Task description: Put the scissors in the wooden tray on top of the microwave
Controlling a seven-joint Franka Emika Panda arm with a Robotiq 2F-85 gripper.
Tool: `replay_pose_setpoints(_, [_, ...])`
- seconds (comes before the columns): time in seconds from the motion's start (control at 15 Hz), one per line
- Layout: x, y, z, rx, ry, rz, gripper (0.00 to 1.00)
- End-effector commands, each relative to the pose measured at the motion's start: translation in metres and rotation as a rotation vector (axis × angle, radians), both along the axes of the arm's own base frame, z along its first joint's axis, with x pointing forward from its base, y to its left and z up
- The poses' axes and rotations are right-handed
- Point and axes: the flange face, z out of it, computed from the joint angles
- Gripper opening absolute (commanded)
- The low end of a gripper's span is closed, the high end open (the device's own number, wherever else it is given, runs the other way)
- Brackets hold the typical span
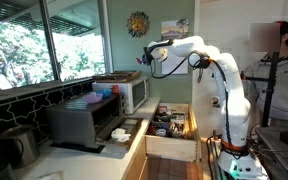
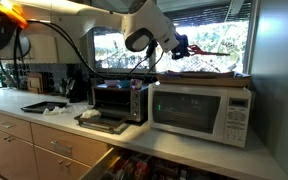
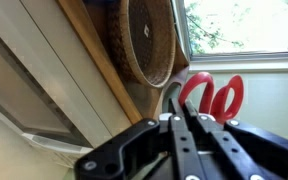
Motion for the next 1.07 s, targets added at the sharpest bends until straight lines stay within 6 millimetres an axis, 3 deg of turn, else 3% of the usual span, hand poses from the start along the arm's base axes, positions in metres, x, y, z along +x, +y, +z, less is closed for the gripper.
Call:
replay_pose_setpoints(0.0, [0.009,-0.063,-0.020,0.012,0.064,0.107,0.01])
replay_pose_setpoints(0.27, [0.011,-0.118,-0.060,-0.149,0.276,0.153,0.01])
replay_pose_setpoints(0.53, [0.022,-0.147,-0.085,-0.333,0.389,0.123,0.01])
replay_pose_setpoints(0.6, [0.011,-0.135,-0.082,-0.239,0.353,0.132,0.06])
replay_pose_setpoints(0.8, [0.021,-0.142,-0.091,-0.292,0.381,0.129,0.06])
replay_pose_setpoints(1.0, [0.042,-0.123,-0.073,-0.470,0.371,0.174,0.01])
